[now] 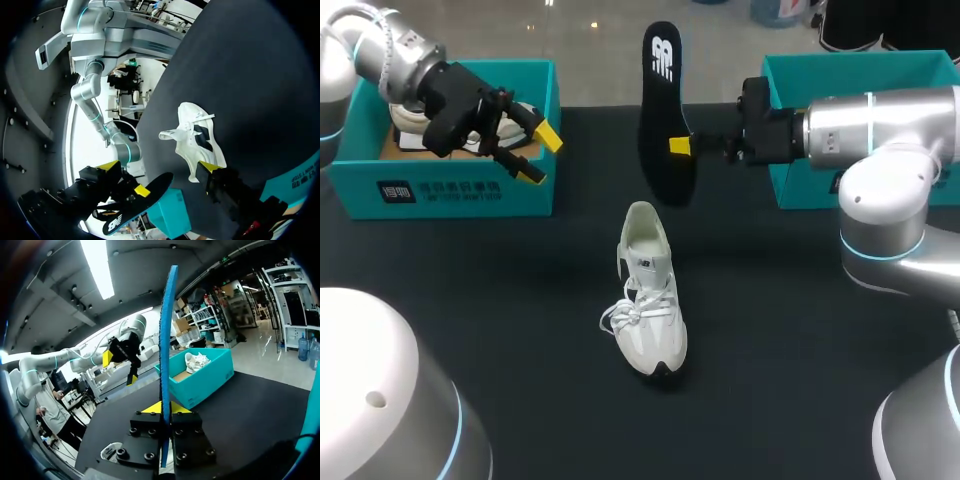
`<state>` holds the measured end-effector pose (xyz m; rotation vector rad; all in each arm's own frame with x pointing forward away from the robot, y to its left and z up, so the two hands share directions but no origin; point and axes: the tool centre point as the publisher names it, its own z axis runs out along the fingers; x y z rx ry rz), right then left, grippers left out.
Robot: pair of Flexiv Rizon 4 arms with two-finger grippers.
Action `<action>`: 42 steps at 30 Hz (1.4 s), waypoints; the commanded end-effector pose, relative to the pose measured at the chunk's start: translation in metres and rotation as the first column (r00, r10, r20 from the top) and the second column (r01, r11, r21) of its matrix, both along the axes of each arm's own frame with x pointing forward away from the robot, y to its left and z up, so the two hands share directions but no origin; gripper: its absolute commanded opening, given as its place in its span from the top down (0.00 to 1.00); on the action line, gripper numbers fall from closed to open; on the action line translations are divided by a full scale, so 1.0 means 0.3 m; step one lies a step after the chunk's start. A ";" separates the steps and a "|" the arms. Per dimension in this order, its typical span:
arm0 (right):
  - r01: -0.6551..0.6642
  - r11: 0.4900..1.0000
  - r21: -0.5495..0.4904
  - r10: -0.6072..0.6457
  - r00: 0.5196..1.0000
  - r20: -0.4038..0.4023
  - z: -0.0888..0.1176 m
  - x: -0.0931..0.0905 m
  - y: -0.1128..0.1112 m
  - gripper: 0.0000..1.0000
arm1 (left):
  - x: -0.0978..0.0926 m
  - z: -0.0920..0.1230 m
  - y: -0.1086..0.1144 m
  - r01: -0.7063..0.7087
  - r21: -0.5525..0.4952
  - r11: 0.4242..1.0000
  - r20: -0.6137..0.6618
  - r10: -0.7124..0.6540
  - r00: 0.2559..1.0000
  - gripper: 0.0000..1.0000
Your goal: Take the shoe out of the shoebox, open the shoe tongue, remove and reinsert the insole, then place the shoe into the shoebox
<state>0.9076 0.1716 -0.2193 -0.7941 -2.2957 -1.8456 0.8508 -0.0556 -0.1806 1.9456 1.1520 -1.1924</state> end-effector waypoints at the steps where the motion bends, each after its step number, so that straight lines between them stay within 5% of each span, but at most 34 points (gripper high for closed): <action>1: -0.023 1.000 0.004 0.023 1.000 0.004 -0.050 0.016 0.011 1.00 | -0.001 0.002 0.001 0.001 0.004 1.000 0.002 -0.001 1.000 0.00; 42: -0.062 0.998 0.026 0.063 0.998 -0.021 -0.127 -0.040 0.075 1.00 | -0.001 0.002 0.001 0.001 0.004 1.000 0.002 -0.001 1.000 0.00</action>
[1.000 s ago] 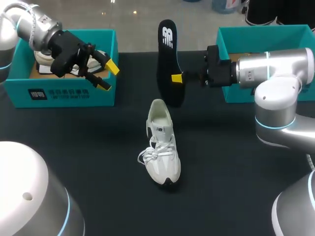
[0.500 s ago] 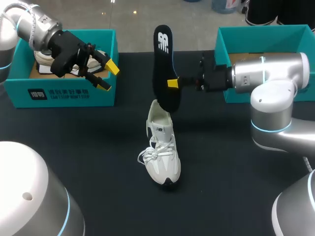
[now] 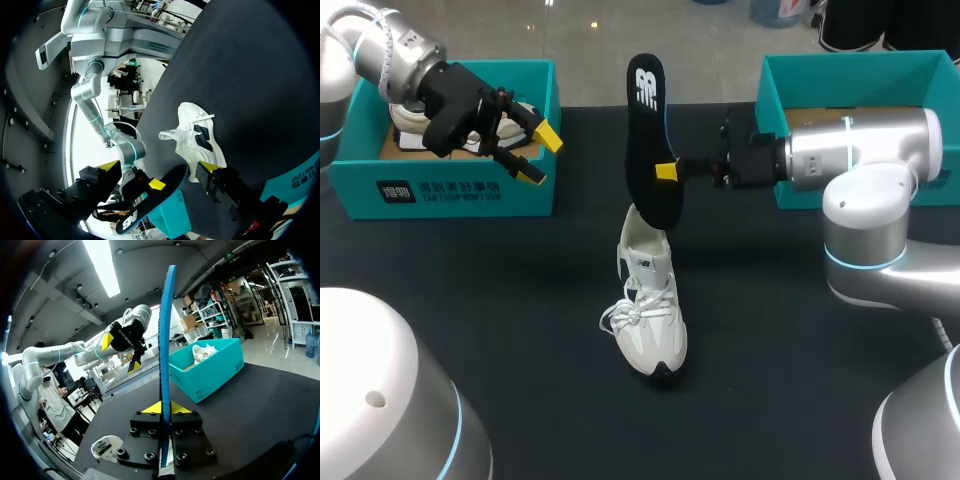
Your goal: Take the shoe out of the shoebox, open the shoe tongue, remove and reinsert the insole, then place the shoe into the shoebox
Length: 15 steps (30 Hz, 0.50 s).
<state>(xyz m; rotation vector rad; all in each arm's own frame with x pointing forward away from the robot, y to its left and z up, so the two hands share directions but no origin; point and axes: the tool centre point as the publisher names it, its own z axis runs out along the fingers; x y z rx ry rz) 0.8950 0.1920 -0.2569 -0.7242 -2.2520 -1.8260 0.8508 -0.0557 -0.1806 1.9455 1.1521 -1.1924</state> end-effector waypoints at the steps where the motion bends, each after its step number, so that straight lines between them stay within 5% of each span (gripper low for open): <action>1: 0.002 1.000 0.000 -0.002 1.000 0.001 -0.002 0.002 0.007 1.00 | -0.001 0.002 0.001 0.001 0.004 1.000 0.002 -0.001 1.000 0.00; 15: 0.017 1.000 0.024 -0.016 1.000 -0.019 -0.014 -0.015 0.032 1.00 | -0.001 0.002 0.001 0.001 0.004 1.000 0.002 -0.001 1.000 0.00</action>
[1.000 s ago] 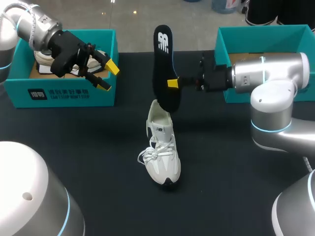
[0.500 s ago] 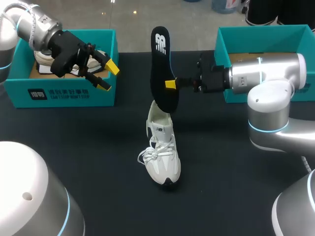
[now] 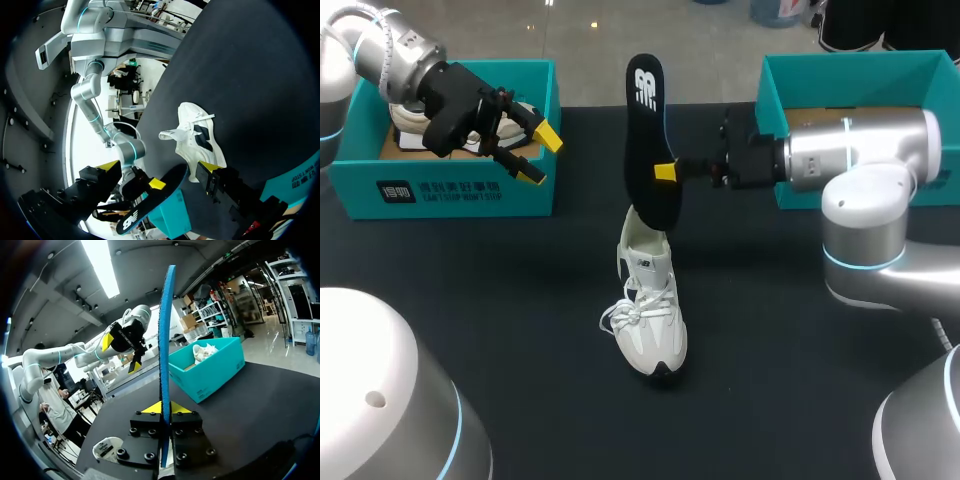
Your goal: Take the shoe out of the shoebox, open the shoe tongue, remove and reinsert the insole, then place the shoe into the shoebox
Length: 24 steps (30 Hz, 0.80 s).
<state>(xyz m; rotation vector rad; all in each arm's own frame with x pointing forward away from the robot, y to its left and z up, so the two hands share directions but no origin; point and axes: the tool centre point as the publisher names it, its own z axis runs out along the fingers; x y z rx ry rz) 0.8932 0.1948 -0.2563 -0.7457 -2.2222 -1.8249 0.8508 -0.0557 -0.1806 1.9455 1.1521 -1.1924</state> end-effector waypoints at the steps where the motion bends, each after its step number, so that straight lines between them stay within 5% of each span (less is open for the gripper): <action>1: 0.010 1.000 0.009 -0.011 1.000 0.004 -0.019 -0.011 0.029 1.00 | -0.001 0.002 0.001 0.001 0.004 1.000 0.002 -0.001 1.000 0.00; 24: 0.000 0.997 0.077 0.008 0.995 -0.101 -0.106 -0.004 0.091 1.00 | -0.001 0.002 0.001 0.001 0.004 1.000 0.002 -0.001 1.000 0.00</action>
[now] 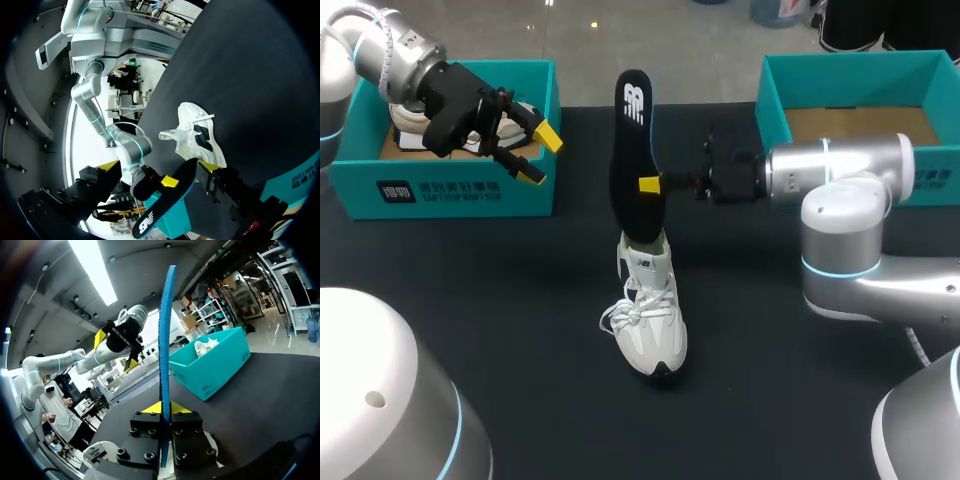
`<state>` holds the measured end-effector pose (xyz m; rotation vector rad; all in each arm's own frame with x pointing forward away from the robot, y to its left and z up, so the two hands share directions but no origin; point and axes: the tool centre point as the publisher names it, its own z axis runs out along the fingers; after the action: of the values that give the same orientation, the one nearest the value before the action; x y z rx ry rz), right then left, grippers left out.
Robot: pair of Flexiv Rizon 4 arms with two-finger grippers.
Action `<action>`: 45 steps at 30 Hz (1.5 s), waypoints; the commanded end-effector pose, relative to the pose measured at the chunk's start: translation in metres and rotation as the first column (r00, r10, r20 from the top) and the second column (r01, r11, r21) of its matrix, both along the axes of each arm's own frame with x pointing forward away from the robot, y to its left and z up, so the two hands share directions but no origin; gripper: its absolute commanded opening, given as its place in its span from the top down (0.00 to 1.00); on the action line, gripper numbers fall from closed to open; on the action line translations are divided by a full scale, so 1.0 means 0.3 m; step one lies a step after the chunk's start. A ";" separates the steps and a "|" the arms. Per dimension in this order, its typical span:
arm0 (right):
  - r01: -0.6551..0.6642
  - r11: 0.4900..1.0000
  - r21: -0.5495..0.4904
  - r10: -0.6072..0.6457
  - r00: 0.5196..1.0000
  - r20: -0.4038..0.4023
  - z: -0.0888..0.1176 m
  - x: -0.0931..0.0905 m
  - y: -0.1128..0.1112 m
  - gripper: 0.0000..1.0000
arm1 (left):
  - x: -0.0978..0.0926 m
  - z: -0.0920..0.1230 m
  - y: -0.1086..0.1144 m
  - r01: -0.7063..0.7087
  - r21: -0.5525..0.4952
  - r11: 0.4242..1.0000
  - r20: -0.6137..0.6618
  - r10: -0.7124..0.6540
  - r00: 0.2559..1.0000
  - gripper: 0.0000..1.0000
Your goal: Take the shoe out of the shoebox, open the shoe tongue, remove and reinsert the insole, then place the shoe into the shoebox
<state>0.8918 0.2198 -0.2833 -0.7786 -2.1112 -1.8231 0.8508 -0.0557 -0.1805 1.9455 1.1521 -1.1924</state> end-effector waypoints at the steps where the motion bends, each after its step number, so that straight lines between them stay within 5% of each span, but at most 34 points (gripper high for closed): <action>1: 0.007 1.000 0.030 -0.006 0.999 -0.032 -0.018 -0.002 0.007 1.00 | -0.001 0.002 0.001 0.001 0.004 1.000 0.002 -0.001 1.000 0.00; 45: -0.035 0.999 0.025 0.035 0.999 -0.013 -0.218 -0.132 -0.051 1.00 | -0.001 0.002 0.001 0.001 0.004 1.000 0.002 -0.001 1.000 0.00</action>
<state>0.8571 0.2045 -0.3441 -0.7358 -2.0797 -1.8124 0.8509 -0.0557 -0.1805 1.9456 1.1522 -1.1924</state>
